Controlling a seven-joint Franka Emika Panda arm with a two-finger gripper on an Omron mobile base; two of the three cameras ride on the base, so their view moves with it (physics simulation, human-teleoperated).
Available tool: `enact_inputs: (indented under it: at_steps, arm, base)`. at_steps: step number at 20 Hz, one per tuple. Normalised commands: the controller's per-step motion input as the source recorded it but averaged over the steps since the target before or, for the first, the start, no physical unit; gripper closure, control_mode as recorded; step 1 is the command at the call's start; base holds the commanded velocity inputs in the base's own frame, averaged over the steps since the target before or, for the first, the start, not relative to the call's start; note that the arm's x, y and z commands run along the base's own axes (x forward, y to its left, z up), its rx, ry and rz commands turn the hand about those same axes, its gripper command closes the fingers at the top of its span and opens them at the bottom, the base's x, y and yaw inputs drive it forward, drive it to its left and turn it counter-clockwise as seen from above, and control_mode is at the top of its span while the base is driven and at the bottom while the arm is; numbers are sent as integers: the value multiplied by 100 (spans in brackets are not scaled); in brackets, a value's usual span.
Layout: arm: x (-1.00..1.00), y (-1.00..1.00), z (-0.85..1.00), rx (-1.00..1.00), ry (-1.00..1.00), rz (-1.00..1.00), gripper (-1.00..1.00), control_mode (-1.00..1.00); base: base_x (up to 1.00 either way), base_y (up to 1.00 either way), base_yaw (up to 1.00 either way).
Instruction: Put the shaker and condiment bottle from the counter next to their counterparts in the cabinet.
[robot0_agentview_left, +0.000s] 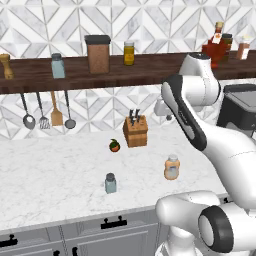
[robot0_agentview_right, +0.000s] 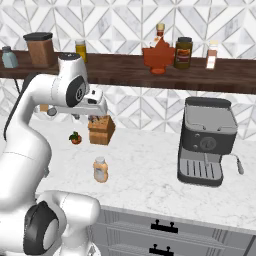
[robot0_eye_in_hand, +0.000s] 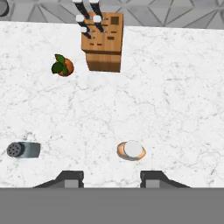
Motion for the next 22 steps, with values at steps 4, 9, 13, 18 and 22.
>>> enact_inputs:
  at_steps: [4,9,13,18,22]
  arm:
    - [-21,-3,-12,0,-3,0,-100,-100]
    - [-8,-64,-50,2,-8,13,-100,-100]
    - [-26,-100,-34,9,-28,37,-100,-100]
    - [-46,-90,-41,7,-40,55,-100,-100]
    - [-23,-31,-50,6,-30,47,-100,-100]
  base:
    - [0,0,0]
    - [0,0,0]
    - [0,0,0]
    - [0,0,0]
    - [0,0,0]
